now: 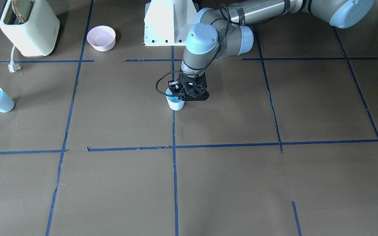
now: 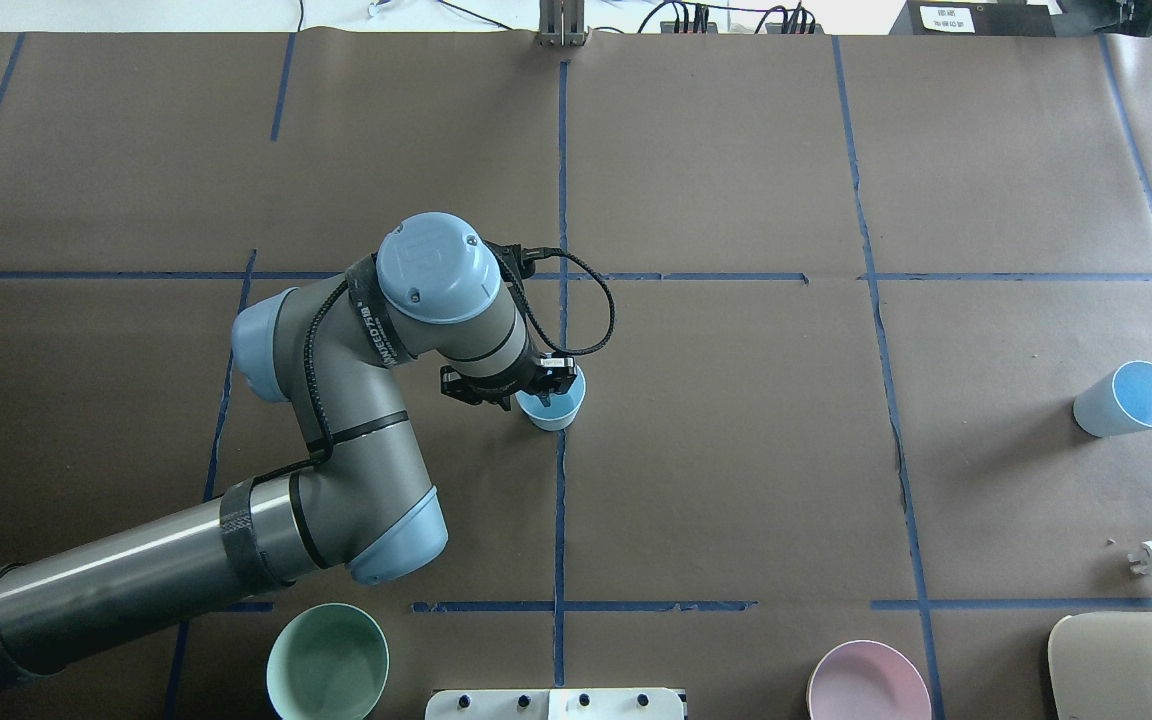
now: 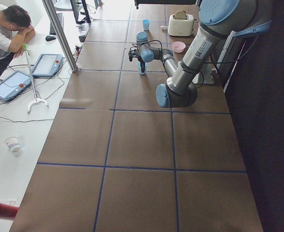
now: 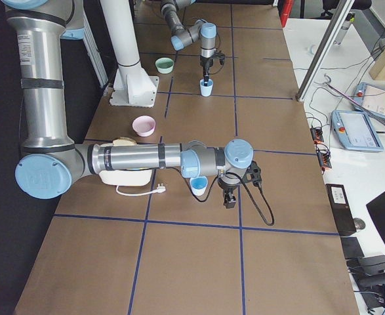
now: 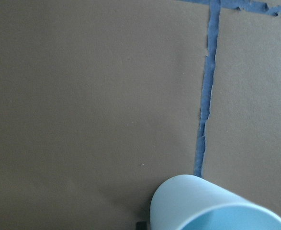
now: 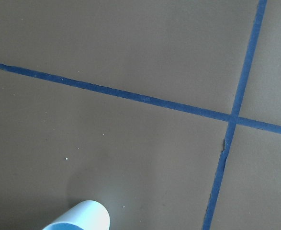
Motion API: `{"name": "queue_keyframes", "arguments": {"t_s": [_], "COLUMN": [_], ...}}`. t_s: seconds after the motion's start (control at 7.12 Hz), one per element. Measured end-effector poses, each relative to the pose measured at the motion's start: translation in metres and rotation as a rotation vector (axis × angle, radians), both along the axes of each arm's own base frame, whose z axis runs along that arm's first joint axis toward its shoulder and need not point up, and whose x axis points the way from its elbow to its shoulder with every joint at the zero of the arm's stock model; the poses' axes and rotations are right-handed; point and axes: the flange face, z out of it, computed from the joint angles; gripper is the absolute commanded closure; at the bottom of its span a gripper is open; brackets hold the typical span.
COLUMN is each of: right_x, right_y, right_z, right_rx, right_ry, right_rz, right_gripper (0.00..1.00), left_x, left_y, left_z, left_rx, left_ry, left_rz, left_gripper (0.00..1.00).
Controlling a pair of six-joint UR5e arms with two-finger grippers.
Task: Stack blue cups with both arms
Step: 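Release the cup at center with the left gripper while the right grasps the other cup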
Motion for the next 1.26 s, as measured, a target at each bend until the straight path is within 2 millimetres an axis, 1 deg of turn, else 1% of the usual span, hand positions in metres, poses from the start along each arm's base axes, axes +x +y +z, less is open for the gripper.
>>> {"name": "queue_keyframes", "arguments": {"t_s": [0.14, 0.28, 0.42, 0.56, 0.7, 0.84, 1.12, 1.26], "right_x": [-0.009, -0.022, -0.04, -0.055, -0.069, -0.078, -0.095, -0.101], "right_y": [0.004, 0.017, 0.04, 0.063, 0.08, 0.09, 0.098, 0.099], "right_z": [-0.009, -0.015, -0.009, 0.001, 0.009, 0.016, 0.031, 0.037], "right_rx": [-0.017, -0.041, -0.048, -0.051, -0.069, -0.085, -0.111, -0.121], "right_ry": [-0.002, -0.003, -0.005, -0.006, -0.005, 0.0, 0.014, 0.02], "right_rz": [0.014, 0.034, 0.056, 0.085, 0.11, 0.115, 0.087, 0.076], "right_gripper": [0.0, 0.0, 0.0, 0.01, 0.01, 0.02, 0.05, 0.09], "left_x": [-0.031, -0.066, -0.094, -0.106, -0.111, -0.113, -0.114, -0.114], "left_y": [0.007, 0.011, 0.014, 0.015, 0.016, 0.016, 0.016, 0.015], "left_z": [-0.015, -0.028, -0.035, -0.031, -0.029, -0.028, -0.025, -0.025], "left_rx": [0.028, 0.05, 0.06, 0.06, 0.06, 0.059, 0.057, 0.056], "left_ry": [0.05, 0.1, 0.132, 0.138, 0.14, 0.139, 0.136, 0.135], "left_rz": [-0.015, -0.038, -0.061, -0.072, -0.076, -0.078, -0.08, -0.08], "left_gripper": [0.0, 0.0, 0.0, 0.0, 0.0, 0.0, 0.0, 0.0]}}
